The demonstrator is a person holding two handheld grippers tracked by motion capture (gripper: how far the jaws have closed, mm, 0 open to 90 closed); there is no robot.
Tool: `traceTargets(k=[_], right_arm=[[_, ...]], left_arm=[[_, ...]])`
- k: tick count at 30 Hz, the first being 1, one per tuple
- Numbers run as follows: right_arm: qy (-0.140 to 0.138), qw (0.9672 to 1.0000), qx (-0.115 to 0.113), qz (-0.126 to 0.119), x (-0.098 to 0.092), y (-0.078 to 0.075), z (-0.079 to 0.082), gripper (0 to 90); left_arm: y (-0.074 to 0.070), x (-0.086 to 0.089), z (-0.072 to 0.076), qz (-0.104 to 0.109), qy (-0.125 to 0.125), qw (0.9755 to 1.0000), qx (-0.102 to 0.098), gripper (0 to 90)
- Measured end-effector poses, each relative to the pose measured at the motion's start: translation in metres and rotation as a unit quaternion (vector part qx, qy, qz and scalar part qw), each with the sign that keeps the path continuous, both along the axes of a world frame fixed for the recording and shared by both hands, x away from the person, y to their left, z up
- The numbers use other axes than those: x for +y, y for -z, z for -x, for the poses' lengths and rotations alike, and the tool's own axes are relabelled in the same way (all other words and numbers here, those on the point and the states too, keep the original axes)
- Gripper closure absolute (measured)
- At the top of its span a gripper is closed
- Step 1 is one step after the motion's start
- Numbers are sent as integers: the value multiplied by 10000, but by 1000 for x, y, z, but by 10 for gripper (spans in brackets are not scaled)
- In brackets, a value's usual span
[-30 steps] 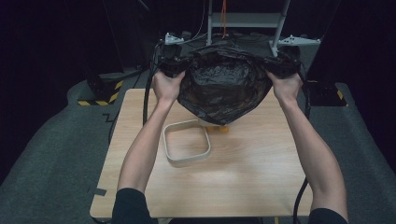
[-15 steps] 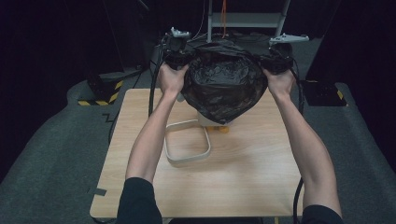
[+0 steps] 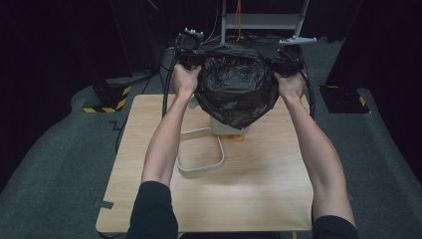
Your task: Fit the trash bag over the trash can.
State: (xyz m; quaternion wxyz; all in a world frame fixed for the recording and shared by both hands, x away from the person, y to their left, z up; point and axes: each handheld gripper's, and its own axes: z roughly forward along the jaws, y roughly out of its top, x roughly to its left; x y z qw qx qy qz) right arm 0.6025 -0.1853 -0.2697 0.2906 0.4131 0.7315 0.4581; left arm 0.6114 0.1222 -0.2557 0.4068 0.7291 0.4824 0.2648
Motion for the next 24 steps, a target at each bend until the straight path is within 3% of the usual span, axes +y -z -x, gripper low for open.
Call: traceTargets(k=[2,5,10,13,20,24], right_arm=[[52,10000,60,-26,0,3,-3,900],[50,9999,151,-7,0,7,-7,900],[42,9997,225,-95,1,9,-10,900],[40,9996,276,24,4,12,-12,900],[32,9992,395,14,5,16,-13,900],[63,9985,526,169,6,19,-14,900]], left_arm=[[3,3,-4,285,13,9995,96,893],[4,8,-8,545,15,9983,221,892],[11,11,-14,526,-36,9979,378,893],[21,9,-17,553,-3,9973,493,893],[33,10,-19,656,20,9959,618,893],[39,13,-18,715,-33,9952,673,884]])
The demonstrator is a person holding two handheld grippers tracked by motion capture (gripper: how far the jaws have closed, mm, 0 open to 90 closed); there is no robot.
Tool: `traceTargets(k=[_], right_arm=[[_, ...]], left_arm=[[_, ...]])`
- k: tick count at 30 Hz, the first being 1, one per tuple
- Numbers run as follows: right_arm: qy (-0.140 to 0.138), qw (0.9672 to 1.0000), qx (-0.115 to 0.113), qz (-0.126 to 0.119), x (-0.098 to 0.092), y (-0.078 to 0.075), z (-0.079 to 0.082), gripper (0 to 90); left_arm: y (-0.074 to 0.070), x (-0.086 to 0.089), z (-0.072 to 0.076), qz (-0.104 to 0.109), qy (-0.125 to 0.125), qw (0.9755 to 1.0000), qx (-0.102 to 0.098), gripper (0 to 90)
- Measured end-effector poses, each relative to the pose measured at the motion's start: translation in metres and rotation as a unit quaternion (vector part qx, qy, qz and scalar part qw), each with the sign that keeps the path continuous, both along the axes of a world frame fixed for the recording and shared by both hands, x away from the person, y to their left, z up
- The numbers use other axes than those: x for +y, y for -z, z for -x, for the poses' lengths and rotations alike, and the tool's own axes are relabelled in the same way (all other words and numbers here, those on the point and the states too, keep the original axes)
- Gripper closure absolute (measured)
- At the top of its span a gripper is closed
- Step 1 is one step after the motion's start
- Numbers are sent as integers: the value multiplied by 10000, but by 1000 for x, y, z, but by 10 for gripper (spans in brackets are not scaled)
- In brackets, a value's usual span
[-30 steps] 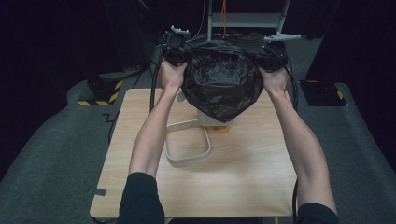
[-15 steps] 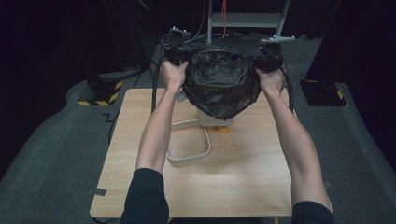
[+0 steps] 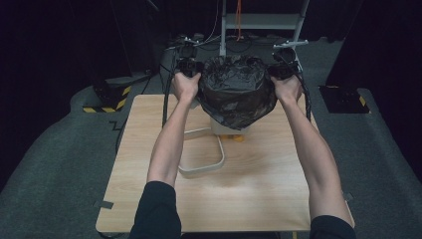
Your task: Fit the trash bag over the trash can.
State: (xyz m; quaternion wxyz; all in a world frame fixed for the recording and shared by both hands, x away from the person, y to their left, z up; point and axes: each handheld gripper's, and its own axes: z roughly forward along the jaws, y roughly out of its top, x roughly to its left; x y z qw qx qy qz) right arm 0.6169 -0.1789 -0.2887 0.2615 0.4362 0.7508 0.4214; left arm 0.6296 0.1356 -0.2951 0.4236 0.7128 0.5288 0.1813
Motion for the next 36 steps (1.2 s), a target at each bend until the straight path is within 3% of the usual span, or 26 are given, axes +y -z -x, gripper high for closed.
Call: traceTargets(k=[1,3,8,12,14,15,17,21,25,26,29,36], right_arm=[[-34,10000,79,-34,-2,2,-1,900],[-24,10000,12,-50,-3,2,2,897],[5,9994,-180,-289,-8,-9,13,746],[-11,9988,-305,-375,-12,-18,22,704],[-64,9983,-365,-443,-16,-24,32,672],[-124,9981,-339,-500,-17,-25,36,663],[-171,9978,-332,-544,-18,-25,39,659],[-393,9979,-237,-460,-18,-24,48,671],[-503,9978,-143,-403,-17,-20,50,742],[-572,9976,-95,-384,-18,-17,50,805],[-671,9971,11,-346,-18,-13,50,898],[-789,9966,147,-209,-13,-7,51,900]], left_arm=[[3,4,2,189,-36,9998,-24,854],[3,7,6,315,-42,9994,-108,801],[0,11,20,393,-144,9984,-373,646],[-4,14,28,331,-191,9981,-494,555],[-6,17,35,405,-177,9975,-542,516],[-7,23,43,596,-116,9964,-587,501],[-8,24,46,647,-77,9962,-577,484],[-10,27,63,660,50,9951,-733,483],[-15,29,78,628,261,9942,-838,524],[-16,29,85,607,340,9937,-880,557],[-15,29,88,559,416,9938,-867,622],[2,25,91,279,596,9961,-583,752]])
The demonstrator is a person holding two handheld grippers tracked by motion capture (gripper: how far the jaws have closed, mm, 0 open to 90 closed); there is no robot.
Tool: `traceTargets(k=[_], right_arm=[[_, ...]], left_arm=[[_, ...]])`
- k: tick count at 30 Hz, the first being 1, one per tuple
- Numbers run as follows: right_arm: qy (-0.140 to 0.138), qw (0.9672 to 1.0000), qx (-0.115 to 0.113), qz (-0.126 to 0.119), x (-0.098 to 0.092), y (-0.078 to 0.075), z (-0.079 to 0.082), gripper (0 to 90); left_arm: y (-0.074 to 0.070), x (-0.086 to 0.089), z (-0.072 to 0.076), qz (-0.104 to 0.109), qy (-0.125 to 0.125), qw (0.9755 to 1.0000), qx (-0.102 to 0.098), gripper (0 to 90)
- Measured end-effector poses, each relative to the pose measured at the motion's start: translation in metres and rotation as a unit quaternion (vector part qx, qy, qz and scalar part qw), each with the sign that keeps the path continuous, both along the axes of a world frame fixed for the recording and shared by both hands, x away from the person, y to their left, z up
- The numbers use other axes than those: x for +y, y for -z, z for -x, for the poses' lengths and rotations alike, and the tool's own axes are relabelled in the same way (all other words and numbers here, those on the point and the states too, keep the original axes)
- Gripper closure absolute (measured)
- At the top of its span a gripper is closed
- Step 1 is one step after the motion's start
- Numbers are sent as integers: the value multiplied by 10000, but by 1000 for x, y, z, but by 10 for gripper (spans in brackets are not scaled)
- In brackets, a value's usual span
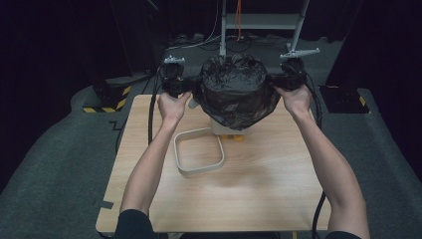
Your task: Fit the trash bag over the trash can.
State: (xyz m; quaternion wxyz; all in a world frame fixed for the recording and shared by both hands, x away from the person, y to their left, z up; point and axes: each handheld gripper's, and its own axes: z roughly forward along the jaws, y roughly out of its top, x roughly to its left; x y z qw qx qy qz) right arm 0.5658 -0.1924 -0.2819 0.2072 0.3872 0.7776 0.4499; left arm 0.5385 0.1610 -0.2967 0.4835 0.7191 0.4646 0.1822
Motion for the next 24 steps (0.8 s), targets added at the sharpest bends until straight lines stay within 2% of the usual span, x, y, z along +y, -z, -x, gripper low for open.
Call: traceTargets(k=[3,5,6,7,8,9,13,15,16,17,18,20,22,24], right_arm=[[-11,10000,55,-1,-3,6,2,898],[7,9999,78,-63,-7,7,4,841],[7,9999,78,-63,-7,7,4,841],[78,9998,3,-159,-11,3,9,774],[85,9998,-62,-197,-13,0,12,757],[97,9994,-179,-268,-15,-6,16,736],[67,9979,-456,-462,-17,-24,31,697],[35,9975,-518,-487,-16,-28,34,694],[-52,9965,-641,-529,-12,-36,39,686],[-84,9960,-685,-559,-9,-39,40,686],[-84,9960,-685,-559,-9,-39,40,686],[-223,9956,-692,-591,2,-44,40,680],[-334,9959,-659,-516,13,-45,38,674],[-431,9960,-623,-464,23,-44,37,665]], left_arm=[[5,-2,0,-221,-13,9997,51,757],[5,-1,1,-199,-48,9998,27,732],[5,-1,1,-199,-48,9998,27,708],[2,1,4,-76,-128,9999,-68,663],[2,1,4,-76,-128,9999,-68,631],[-3,4,9,26,-206,9995,-224,598],[-19,7,19,195,-301,9977,-567,515],[-24,7,21,242,-310,9972,-632,498],[-27,7,23,243,-321,9969,-680,475],[-33,5,25,250,-310,9963,-765,468],[-33,5,25,250,-310,9963,-765,462],[-37,-1,23,273,-195,9971,-681,439],[-38,-4,23,264,-155,9973,-669,426],[-38,-15,21,192,-53,9978,-629,412]])
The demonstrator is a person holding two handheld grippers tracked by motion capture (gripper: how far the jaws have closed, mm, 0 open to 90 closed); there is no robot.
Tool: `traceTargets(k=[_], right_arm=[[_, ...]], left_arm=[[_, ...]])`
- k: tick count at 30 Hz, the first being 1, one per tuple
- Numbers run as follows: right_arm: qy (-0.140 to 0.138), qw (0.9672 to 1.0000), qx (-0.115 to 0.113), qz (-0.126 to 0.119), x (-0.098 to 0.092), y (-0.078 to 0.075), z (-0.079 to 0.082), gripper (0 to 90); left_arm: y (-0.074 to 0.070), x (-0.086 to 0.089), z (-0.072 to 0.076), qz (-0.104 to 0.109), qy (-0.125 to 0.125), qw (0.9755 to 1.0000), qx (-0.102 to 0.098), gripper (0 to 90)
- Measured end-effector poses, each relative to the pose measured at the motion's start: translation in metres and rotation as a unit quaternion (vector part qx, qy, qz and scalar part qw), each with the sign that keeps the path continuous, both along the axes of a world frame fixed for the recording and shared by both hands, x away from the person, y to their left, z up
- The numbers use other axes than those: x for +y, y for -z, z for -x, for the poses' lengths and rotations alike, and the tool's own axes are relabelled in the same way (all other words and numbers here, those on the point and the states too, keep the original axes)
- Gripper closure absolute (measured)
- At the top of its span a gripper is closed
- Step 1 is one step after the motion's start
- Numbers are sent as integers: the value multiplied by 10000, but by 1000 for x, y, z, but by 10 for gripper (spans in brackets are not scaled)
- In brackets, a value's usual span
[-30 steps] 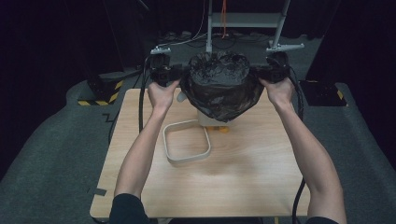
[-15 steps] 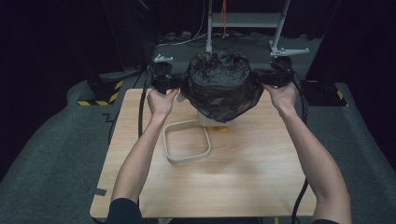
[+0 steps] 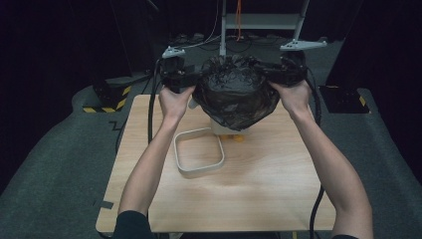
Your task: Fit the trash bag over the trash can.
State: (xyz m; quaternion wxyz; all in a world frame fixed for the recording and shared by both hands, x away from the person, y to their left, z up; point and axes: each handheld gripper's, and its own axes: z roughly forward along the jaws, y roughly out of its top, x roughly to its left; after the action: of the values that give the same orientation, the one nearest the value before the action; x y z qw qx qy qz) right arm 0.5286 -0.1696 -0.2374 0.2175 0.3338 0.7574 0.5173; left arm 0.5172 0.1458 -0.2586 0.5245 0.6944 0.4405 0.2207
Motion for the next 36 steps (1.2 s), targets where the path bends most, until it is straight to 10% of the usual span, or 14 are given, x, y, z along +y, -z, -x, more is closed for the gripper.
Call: traceTargets(k=[6,17,26,36], right_arm=[[-243,9986,369,300,19,10,-4,650],[-535,9968,378,453,14,13,13,610],[265,9995,115,162,-4,1,-3,554],[1028,9923,155,668,0,16,-35,519]], left_arm=[[-1,-10,-3,-180,55,9998,98,394],[3,-15,-8,-305,3,9994,189,388],[3,-27,-5,-514,62,9985,194,363],[10,-21,-1,-768,58,9965,339,376]])
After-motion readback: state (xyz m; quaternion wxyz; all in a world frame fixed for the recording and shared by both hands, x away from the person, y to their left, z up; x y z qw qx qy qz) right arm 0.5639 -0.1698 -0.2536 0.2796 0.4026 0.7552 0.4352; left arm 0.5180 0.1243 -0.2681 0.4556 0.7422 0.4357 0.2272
